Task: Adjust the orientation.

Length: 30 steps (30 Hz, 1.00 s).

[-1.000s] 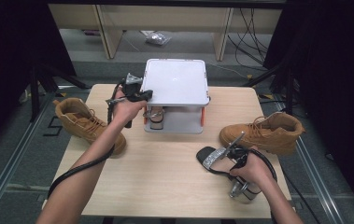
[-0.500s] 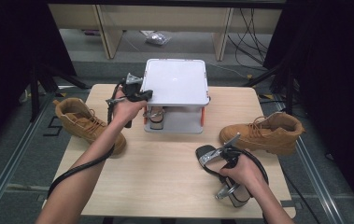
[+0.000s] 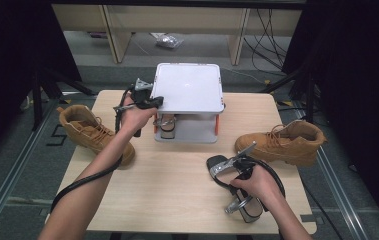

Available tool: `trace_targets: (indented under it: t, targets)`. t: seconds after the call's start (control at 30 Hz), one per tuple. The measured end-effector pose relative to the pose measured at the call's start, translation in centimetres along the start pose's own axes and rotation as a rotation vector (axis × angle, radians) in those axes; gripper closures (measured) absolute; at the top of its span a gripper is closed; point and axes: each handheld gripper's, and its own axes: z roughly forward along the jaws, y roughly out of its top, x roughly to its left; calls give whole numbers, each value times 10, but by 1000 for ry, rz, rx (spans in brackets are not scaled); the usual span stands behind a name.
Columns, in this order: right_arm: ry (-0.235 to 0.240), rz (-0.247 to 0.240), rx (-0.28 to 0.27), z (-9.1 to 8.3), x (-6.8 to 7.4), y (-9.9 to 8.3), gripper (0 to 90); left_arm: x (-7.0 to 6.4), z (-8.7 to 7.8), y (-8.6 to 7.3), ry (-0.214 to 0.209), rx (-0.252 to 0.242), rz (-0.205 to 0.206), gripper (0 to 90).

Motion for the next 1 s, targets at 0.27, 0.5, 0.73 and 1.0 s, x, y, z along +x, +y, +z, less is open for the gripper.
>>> trace_targets:
  t: [0.27,0.5,0.73,1.0]
  targets:
    - [17,-102,-12,-10,-5,-5,309,0,0,0,2,9,10,895]
    - [30,-133,43,2,-2,-2,335,1,-1,0,1,10,12,895]
    - [26,-141,77,11,0,3,375,1,0,0,0,8,12,895]
    - [-2,-132,106,12,3,7,386,0,0,0,-3,-1,2,895]
